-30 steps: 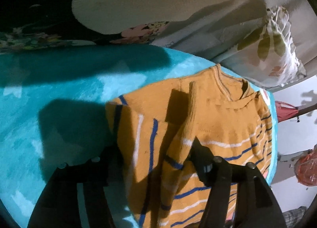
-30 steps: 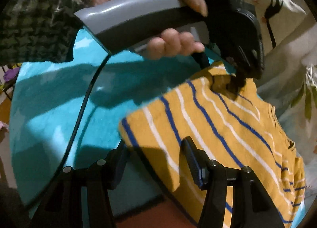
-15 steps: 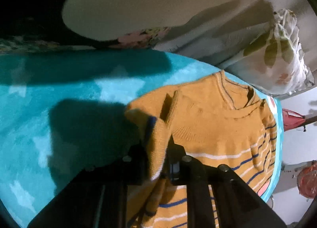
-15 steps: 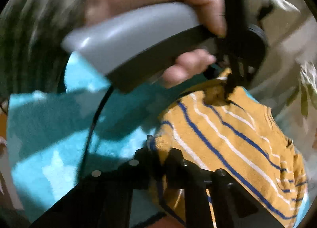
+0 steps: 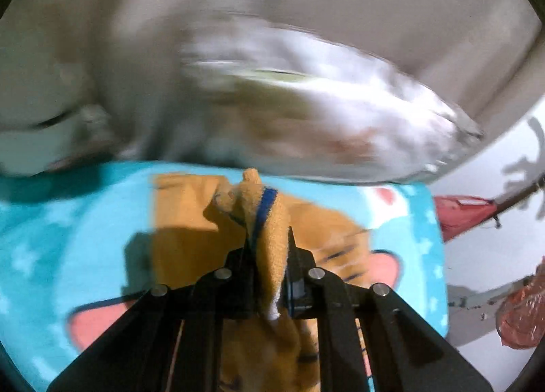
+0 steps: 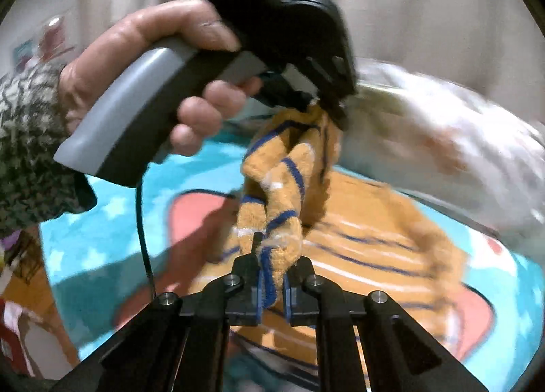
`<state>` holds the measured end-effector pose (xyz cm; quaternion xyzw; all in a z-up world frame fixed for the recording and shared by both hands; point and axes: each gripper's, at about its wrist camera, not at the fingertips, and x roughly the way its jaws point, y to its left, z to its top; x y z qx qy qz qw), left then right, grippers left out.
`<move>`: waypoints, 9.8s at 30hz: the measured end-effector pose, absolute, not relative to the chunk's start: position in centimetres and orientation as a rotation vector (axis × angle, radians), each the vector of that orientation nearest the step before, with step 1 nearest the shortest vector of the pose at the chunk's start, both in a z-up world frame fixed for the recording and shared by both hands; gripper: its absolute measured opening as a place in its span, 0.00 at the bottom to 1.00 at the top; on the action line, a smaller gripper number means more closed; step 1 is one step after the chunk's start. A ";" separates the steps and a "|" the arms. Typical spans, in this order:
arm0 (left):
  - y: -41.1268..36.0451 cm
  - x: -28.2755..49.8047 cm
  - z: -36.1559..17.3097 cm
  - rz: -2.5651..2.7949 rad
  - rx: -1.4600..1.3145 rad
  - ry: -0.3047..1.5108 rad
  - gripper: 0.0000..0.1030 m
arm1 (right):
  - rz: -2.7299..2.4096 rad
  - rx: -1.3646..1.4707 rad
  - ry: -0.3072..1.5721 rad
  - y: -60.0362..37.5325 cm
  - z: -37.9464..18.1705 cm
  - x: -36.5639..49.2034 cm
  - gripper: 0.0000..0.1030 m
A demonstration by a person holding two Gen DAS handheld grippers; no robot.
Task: Fold small clothes
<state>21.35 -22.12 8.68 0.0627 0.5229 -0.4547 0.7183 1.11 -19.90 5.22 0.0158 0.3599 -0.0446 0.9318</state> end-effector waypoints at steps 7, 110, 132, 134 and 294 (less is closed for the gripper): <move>-32.0 14.0 2.5 -1.045 0.211 1.312 0.15 | -0.235 0.297 0.912 -30.4 -0.1 -5.0 0.09; -4.2 13.8 3.9 -0.641 0.284 1.060 0.77 | -0.331 0.572 1.170 -26.2 -1.6 -4.7 0.48; -8.2 2.9 1.9 -0.594 0.348 1.110 0.77 | -0.360 0.591 1.095 -32.2 -1.4 -13.4 0.53; -8.4 2.4 1.2 -0.595 0.351 1.130 0.77 | -0.364 0.582 1.099 -32.2 -1.4 -13.8 0.53; -3.6 3.5 1.9 -0.465 0.328 1.114 1.00 | -0.313 0.254 1.031 -31.8 2.8 12.1 0.29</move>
